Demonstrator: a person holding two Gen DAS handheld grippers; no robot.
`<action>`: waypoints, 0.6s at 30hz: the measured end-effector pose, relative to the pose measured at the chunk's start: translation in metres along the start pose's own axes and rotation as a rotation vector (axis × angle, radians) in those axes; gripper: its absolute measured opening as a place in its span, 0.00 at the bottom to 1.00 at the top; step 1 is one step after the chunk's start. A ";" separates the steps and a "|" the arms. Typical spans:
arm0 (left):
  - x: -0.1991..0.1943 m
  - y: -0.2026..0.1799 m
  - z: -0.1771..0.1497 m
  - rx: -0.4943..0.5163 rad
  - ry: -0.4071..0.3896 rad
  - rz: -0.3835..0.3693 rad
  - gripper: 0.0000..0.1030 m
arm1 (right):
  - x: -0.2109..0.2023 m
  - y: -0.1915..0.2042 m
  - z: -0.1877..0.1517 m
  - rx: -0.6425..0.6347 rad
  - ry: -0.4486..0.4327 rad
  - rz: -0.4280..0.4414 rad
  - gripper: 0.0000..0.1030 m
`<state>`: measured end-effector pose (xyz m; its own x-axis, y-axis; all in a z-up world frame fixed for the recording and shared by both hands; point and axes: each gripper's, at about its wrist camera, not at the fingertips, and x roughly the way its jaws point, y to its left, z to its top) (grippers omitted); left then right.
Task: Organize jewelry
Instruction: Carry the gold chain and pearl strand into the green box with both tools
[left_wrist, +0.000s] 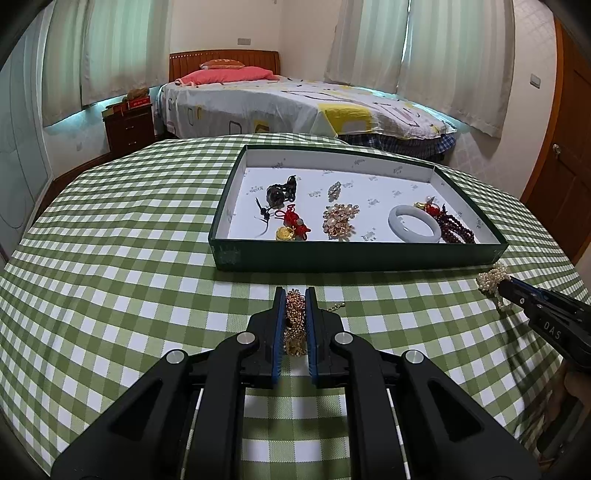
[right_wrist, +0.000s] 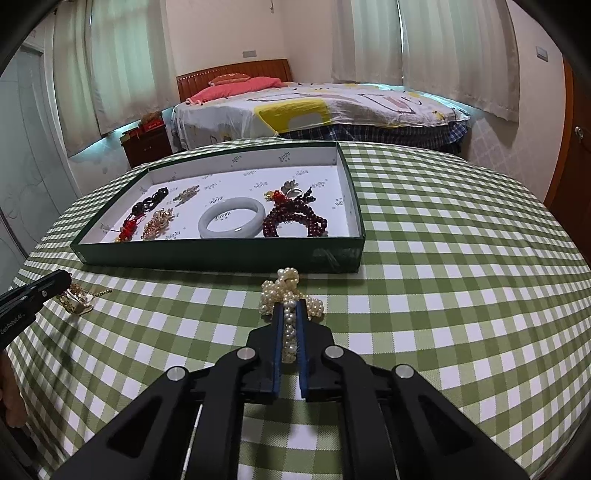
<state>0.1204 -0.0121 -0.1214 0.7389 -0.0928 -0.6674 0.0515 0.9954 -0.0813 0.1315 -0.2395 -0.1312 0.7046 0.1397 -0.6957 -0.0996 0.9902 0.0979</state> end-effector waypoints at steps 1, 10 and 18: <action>-0.001 0.000 0.000 0.000 -0.001 0.000 0.10 | -0.001 0.000 0.000 0.000 -0.004 0.000 0.07; -0.009 0.000 0.004 -0.004 -0.018 -0.004 0.10 | -0.011 0.002 0.004 0.001 -0.037 0.004 0.07; -0.031 -0.004 0.018 -0.003 -0.065 -0.031 0.10 | -0.031 0.009 0.018 -0.007 -0.095 0.026 0.07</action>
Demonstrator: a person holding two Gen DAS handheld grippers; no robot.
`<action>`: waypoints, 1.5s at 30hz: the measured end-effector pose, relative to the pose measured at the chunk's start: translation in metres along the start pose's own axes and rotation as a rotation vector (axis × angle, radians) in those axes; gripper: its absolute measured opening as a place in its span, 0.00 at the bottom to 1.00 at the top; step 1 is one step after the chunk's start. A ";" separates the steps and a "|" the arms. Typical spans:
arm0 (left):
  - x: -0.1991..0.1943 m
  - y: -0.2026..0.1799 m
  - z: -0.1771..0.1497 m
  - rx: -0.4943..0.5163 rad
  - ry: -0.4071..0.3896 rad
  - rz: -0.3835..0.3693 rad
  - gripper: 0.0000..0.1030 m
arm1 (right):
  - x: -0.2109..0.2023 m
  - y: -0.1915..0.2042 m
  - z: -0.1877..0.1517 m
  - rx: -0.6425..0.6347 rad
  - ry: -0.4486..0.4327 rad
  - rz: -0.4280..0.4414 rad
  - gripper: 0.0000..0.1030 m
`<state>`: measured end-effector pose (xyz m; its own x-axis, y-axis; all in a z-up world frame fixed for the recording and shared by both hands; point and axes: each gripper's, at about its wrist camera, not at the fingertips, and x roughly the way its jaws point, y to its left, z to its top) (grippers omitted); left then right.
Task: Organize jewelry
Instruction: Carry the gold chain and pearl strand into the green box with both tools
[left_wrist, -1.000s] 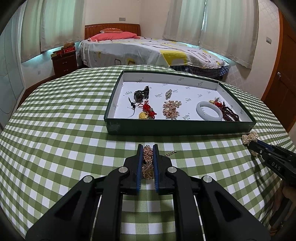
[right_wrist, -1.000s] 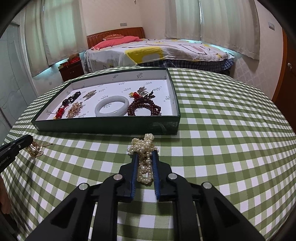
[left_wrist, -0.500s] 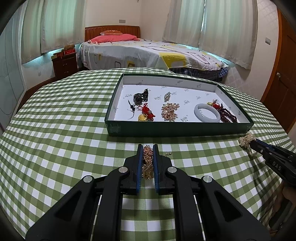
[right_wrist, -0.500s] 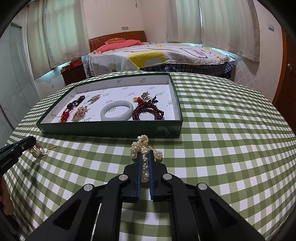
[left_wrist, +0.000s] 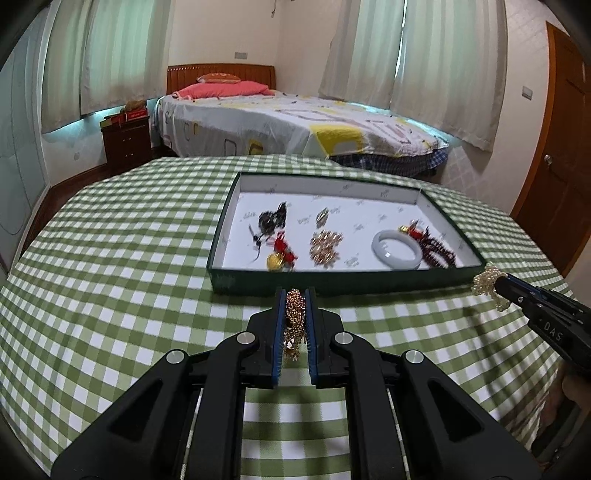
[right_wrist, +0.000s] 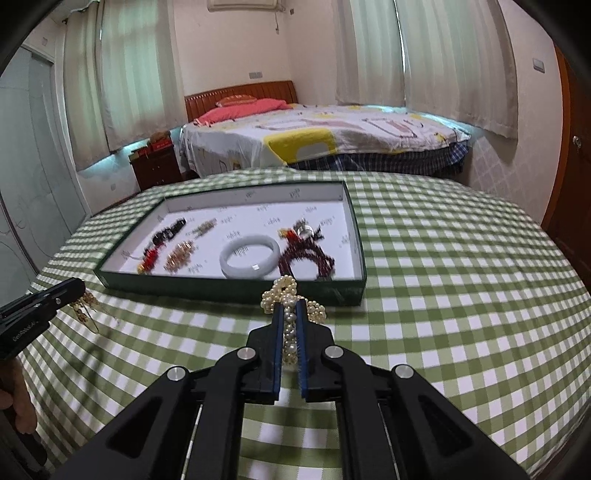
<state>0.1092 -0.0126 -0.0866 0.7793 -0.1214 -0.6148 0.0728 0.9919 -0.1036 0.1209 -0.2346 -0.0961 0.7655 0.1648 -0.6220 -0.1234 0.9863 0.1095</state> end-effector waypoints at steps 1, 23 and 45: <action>-0.001 -0.002 0.003 0.001 -0.005 -0.003 0.10 | -0.001 0.001 0.003 -0.001 -0.006 0.004 0.07; 0.057 -0.072 0.120 0.063 -0.160 -0.111 0.10 | 0.041 0.016 0.111 -0.022 -0.182 0.052 0.07; 0.205 -0.068 0.120 0.031 0.147 0.024 0.10 | 0.163 -0.004 0.117 -0.012 0.091 0.006 0.07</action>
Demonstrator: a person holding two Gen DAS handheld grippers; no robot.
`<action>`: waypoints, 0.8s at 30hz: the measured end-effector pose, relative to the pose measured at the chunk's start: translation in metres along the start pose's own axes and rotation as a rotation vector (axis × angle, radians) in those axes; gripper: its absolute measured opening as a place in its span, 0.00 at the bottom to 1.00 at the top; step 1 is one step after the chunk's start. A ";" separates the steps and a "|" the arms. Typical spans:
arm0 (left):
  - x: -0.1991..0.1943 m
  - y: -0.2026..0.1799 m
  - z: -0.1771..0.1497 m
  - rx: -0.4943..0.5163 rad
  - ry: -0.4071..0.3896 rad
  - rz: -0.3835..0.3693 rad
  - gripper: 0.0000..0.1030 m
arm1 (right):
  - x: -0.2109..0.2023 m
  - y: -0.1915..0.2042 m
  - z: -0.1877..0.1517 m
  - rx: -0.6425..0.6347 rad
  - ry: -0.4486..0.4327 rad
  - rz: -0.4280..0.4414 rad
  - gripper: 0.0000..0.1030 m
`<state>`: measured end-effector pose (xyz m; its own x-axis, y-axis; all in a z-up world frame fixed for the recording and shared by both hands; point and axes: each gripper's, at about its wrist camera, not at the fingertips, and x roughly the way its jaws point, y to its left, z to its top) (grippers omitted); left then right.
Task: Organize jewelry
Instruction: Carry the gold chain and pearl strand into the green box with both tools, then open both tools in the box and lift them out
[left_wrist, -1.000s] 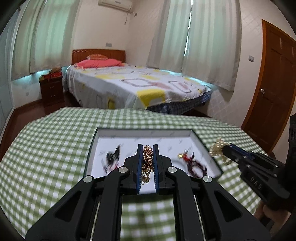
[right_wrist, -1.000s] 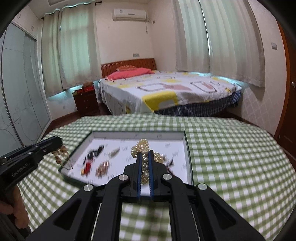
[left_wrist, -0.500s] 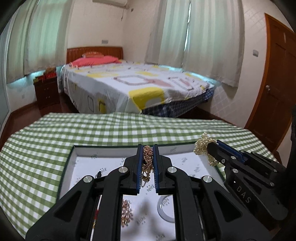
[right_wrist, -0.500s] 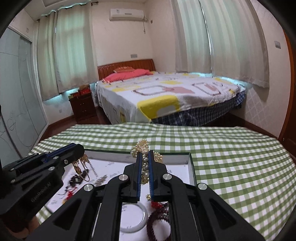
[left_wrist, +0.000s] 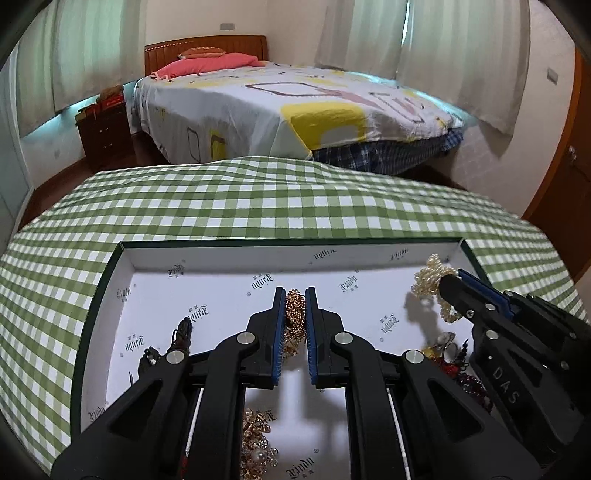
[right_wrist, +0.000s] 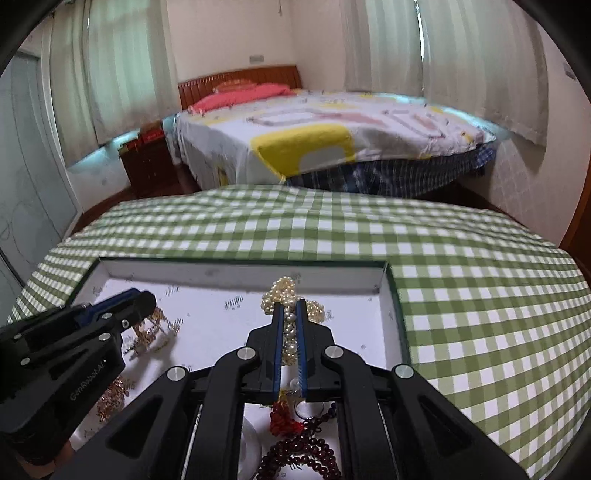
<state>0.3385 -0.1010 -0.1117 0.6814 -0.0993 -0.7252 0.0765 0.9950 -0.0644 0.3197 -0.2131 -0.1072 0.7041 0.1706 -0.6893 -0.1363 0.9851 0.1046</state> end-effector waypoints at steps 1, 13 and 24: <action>0.001 -0.001 0.000 0.005 0.006 0.003 0.11 | 0.000 -0.001 -0.001 0.002 0.005 0.001 0.07; 0.008 -0.007 0.000 0.023 0.040 0.007 0.12 | 0.001 -0.001 -0.003 0.003 0.049 -0.003 0.31; -0.006 -0.001 -0.006 0.010 0.019 0.016 0.44 | -0.009 0.001 -0.003 0.000 0.013 -0.025 0.56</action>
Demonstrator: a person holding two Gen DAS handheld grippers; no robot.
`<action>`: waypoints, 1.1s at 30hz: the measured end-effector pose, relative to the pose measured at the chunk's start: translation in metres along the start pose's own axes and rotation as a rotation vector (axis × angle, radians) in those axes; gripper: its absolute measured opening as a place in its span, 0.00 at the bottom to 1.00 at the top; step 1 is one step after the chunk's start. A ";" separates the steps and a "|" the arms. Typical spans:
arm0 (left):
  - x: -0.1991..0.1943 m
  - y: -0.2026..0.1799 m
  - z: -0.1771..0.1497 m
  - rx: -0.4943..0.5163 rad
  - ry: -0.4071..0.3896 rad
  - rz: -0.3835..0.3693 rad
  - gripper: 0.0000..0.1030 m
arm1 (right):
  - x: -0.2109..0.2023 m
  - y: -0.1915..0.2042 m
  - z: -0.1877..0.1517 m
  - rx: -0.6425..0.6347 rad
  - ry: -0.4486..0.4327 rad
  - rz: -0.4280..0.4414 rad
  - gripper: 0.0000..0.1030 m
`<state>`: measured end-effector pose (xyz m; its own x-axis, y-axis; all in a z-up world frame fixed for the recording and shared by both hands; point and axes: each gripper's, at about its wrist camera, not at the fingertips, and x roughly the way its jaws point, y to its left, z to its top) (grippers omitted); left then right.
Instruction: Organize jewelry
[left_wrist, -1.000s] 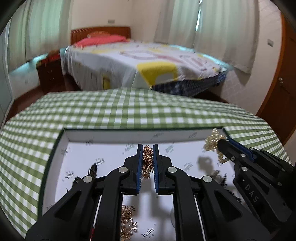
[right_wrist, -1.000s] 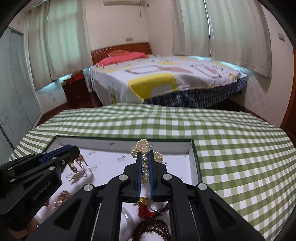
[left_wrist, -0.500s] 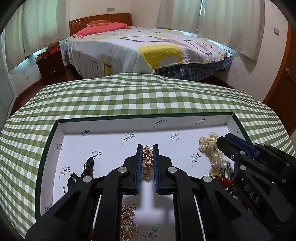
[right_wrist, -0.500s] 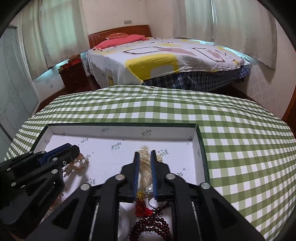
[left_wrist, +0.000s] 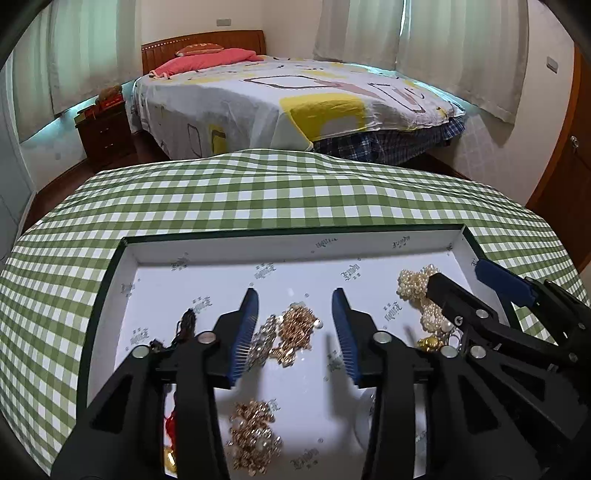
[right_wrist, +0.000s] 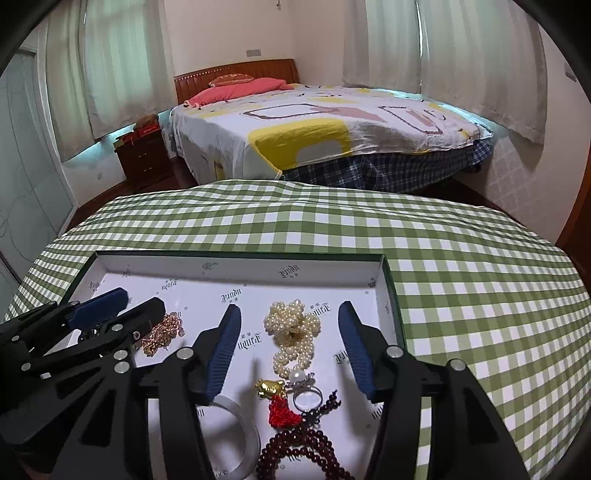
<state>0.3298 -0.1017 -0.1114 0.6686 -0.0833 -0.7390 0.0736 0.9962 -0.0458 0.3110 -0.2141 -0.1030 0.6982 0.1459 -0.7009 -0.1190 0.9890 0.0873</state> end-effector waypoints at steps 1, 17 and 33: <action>-0.003 0.002 -0.002 -0.004 -0.003 0.000 0.46 | -0.002 0.000 -0.001 0.001 -0.003 -0.003 0.57; -0.100 0.031 -0.050 -0.030 -0.127 0.039 0.80 | -0.068 0.005 -0.038 0.007 -0.068 -0.041 0.75; -0.213 0.056 -0.087 -0.071 -0.234 0.106 0.89 | -0.164 0.033 -0.061 -0.011 -0.168 -0.042 0.79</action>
<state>0.1274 -0.0262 -0.0148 0.8234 0.0261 -0.5669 -0.0524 0.9982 -0.0301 0.1496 -0.2066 -0.0285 0.8108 0.1071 -0.5755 -0.0945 0.9942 0.0519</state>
